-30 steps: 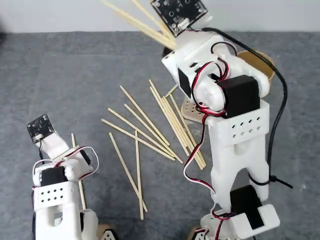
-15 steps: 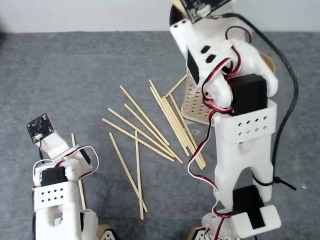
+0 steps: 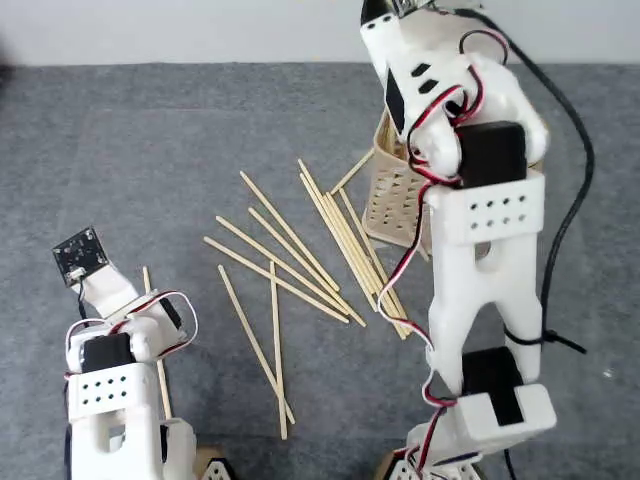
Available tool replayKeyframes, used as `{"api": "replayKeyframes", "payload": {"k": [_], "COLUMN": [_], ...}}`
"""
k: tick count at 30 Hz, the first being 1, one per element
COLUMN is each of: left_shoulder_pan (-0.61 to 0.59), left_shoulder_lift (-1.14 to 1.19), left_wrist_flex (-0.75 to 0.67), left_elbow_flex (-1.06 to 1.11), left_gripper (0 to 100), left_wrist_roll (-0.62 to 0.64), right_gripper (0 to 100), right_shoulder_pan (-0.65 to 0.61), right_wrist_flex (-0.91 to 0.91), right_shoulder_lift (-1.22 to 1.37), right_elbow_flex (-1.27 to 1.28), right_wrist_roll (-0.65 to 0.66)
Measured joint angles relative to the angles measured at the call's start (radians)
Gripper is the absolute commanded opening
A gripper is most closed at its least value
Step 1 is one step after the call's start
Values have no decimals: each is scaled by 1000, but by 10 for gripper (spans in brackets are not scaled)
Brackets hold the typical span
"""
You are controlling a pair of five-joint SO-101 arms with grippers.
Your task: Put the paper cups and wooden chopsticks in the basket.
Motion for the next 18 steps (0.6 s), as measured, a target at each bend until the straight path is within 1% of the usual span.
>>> {"api": "replayKeyframes", "payload": {"k": [5, 10, 18], "left_shoulder_pan": [0, 0, 0], "left_shoulder_lift": [0, 0, 0], "left_wrist_flex": [0, 0, 0], "left_elbow_flex": [0, 0, 0], "left_gripper": [13, 13, 13], "left_wrist_roll": [0, 0, 0], "right_gripper": [8, 8, 8], "right_shoulder_pan": [46, 41, 48], "right_wrist_flex": [34, 69, 72], "right_shoulder_lift": [28, 44, 52], "right_elbow_flex": [0, 3, 118], "right_wrist_roll": [-21, -21, -21]}}
